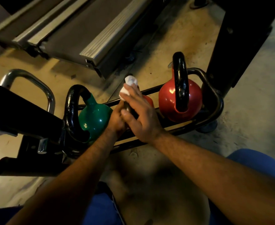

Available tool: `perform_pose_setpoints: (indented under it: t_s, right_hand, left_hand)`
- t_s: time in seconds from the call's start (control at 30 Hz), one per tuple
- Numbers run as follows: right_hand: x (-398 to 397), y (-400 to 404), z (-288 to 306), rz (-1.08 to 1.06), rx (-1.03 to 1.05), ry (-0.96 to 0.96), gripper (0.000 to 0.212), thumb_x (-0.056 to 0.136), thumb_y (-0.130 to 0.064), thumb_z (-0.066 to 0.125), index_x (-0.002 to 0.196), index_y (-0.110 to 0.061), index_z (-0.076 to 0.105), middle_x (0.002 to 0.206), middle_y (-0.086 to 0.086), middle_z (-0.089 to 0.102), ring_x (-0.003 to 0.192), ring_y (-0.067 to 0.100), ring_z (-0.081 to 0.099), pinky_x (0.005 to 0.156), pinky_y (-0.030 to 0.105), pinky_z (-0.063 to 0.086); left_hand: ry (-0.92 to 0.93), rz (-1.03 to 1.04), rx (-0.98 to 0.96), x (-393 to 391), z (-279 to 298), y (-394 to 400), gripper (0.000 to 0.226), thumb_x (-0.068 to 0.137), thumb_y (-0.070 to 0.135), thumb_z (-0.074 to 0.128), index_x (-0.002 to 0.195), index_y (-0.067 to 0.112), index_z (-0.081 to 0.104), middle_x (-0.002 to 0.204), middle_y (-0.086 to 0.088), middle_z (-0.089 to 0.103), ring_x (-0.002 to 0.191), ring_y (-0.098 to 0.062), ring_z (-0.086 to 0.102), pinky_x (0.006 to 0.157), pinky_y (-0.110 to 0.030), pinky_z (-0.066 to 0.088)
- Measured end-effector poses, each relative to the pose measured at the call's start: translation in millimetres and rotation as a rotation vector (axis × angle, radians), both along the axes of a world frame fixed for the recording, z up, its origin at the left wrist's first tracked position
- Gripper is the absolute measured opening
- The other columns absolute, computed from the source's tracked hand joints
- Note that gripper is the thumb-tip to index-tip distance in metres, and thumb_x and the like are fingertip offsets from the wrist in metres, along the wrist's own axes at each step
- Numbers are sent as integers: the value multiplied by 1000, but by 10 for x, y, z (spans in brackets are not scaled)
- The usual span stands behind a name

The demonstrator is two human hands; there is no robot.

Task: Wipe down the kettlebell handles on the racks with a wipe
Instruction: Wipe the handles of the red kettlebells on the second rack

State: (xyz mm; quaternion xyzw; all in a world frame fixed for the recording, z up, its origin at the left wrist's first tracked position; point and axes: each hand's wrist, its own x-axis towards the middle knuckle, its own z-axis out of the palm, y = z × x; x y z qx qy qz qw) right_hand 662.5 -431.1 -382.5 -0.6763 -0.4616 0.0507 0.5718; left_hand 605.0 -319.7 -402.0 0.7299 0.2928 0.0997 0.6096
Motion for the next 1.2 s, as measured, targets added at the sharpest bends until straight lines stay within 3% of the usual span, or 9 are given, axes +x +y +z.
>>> perform_pose_setpoints:
  t_s: [0.13,0.23,0.4,0.5,0.73,0.87,0.93,1.03,1.2]
  right_hand:
    - [51,-10,-113,54,38,0,60,97,-40,44,147,-6,47,161,10,33,153,19,23,120,46,33]
    - [266,189,-66,-46,100,128,58,97,-39,45,145,-7,50,159,12,38,150,19,31,117,47,36]
    - [479,344,-10,79,1,359,69,93,-53,41,152,-17,42,164,3,29,152,10,22,124,35,23]
    - [531,406,64,67,-71,380,65,96,-50,36,154,-20,37,165,0,27,152,10,21,124,37,21]
    - [612,380,47,72,-173,499,62,104,-54,33,159,-30,18,160,4,33,139,24,43,112,46,42]
    - [550,364,40,49,-216,535,74,95,-73,31,157,-36,18,150,5,46,129,25,54,105,51,47]
    - [517,362,28,41,-207,534,86,84,-84,26,156,-39,18,152,3,45,131,23,53,106,50,47]
    - [483,325,-23,62,-180,477,83,88,-77,28,159,-36,14,163,0,29,143,22,40,113,49,40]
    - [566,304,32,39,-235,521,78,81,-83,31,143,-36,39,126,1,63,112,19,63,97,46,54]
  left_hand:
    - [-102,91,-81,-47,32,-42,25,97,29,56,117,18,65,94,14,73,94,-3,69,71,-13,52]
    - [-80,75,-46,3,57,-66,30,102,15,48,126,0,57,94,-1,72,82,-14,72,63,-23,56]
    - [-74,120,-42,-12,72,-61,31,101,11,46,129,1,56,104,-6,72,88,-14,72,68,-23,57]
    - [-57,133,-22,-31,72,-47,26,100,10,47,121,4,60,98,-1,72,85,-9,72,68,-20,56]
    - [-18,104,-25,2,80,-40,29,100,13,49,125,3,59,99,-2,73,86,-12,72,67,-20,56]
    - [-21,108,-17,-16,73,-35,20,100,10,49,113,11,63,93,1,74,85,-10,72,67,-19,55]
    - [-18,99,3,-24,64,-33,19,100,8,48,107,14,64,90,3,75,84,-9,72,67,-19,55]
    - [-23,78,24,-34,52,-15,18,100,9,49,106,14,64,93,0,75,86,-12,72,70,-21,56]
    - [-33,74,11,6,38,-26,26,100,11,48,121,1,60,104,-8,70,89,-14,71,70,-22,56]
